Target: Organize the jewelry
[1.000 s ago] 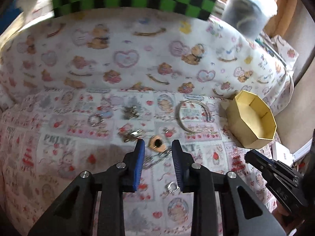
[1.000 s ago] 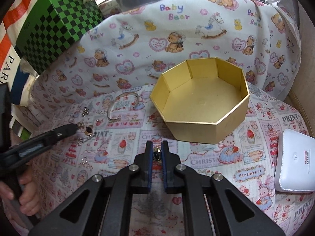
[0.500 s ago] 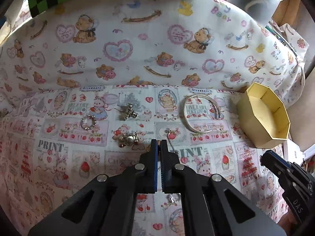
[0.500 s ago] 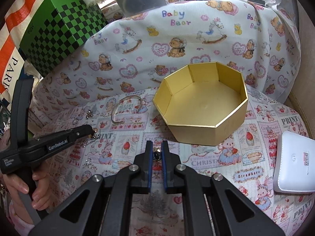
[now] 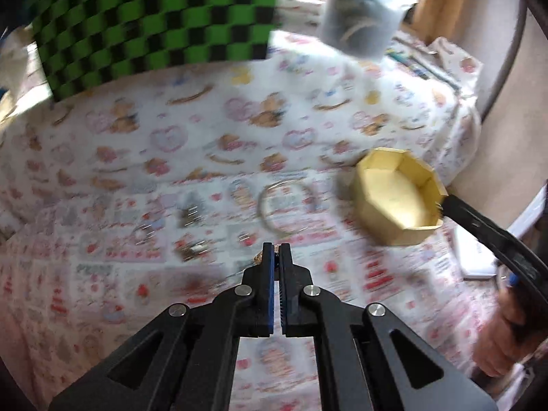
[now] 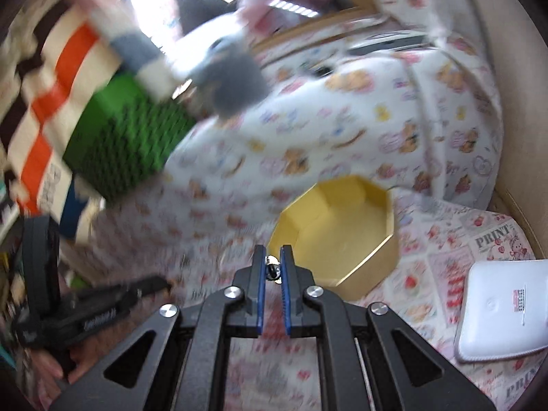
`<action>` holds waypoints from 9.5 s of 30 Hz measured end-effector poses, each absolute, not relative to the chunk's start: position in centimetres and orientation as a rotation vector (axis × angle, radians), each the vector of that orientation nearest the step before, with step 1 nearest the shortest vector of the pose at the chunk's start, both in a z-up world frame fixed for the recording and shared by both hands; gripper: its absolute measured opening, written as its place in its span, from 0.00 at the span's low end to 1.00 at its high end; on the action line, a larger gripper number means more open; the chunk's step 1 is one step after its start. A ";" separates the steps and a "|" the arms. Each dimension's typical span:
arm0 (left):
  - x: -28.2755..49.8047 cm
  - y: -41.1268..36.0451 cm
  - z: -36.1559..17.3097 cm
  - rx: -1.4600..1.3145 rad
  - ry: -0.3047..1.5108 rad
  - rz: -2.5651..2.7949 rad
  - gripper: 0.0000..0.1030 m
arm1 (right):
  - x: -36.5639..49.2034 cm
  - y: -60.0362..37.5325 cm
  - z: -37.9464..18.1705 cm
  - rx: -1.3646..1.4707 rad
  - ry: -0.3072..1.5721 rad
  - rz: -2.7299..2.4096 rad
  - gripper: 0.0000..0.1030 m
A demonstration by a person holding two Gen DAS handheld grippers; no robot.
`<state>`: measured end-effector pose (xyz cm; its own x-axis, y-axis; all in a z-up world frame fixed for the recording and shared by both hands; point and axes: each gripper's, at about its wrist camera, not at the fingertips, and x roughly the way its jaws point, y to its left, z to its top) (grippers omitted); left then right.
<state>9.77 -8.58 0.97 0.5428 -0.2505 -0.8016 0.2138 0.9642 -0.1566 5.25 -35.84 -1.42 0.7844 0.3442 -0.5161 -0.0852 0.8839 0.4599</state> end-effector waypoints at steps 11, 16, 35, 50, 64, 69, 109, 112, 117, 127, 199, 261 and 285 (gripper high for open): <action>13.2 -15.6 0.4 -0.161 0.948 -0.470 0.01 | 6.8 -38.1 -2.8 0.485 0.663 0.181 0.08; 13.5 -17.4 0.7 -0.146 0.929 -0.506 0.01 | 6.6 -38.3 -2.8 0.467 0.661 0.141 0.08; 14.0 -19.6 -0.7 -0.058 0.931 -0.469 0.04 | 5.7 -39.3 -2.3 0.477 0.622 0.068 0.28; 5.4 -11.3 3.8 0.067 0.643 -0.281 0.17 | 4.1 -34.7 -1.0 0.334 0.583 0.162 0.33; 4.8 -5.7 0.6 0.032 0.665 -0.174 0.30 | 3.9 -31.1 -1.6 0.198 0.607 0.167 0.49; 5.7 -5.3 -1.4 0.005 0.760 -0.186 0.36 | 4.2 -30.1 -2.1 0.144 0.631 0.150 0.49; 6.7 -1.0 -0.5 -0.173 0.795 -0.218 0.02 | 3.3 -28.0 -1.8 0.052 0.622 0.215 0.72; 6.2 -0.3 0.7 -0.202 0.742 -0.221 0.02 | 3.1 -26.7 -1.6 0.043 0.624 0.268 0.74; 6.1 0.6 1.9 -0.209 0.664 -0.190 0.02 | 6.0 -23.6 -1.0 0.012 0.781 0.282 0.75; 7.7 2.8 -0.2 -0.145 0.762 -0.024 0.03 | 13.7 -16.5 -3.0 -0.214 0.952 0.293 0.76; 4.9 1.2 3.1 -0.159 0.675 -0.142 0.02 | 6.4 -29.0 -0.2 0.182 0.618 0.344 0.62; 11.8 -22.0 6.5 -0.004 0.685 -0.366 0.02 | 8.7 -41.2 -2.6 0.589 0.639 0.016 0.67; 14.2 -21.8 1.6 0.045 0.808 -0.309 0.32 | 8.7 -39.8 -2.2 0.493 0.613 -0.026 0.69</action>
<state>14.17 -21.77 1.61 0.6487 -0.2545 -0.7172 0.2884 0.9543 -0.0778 8.66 -39.82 -2.15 0.8213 0.1204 -0.5577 0.1667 0.8841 0.4365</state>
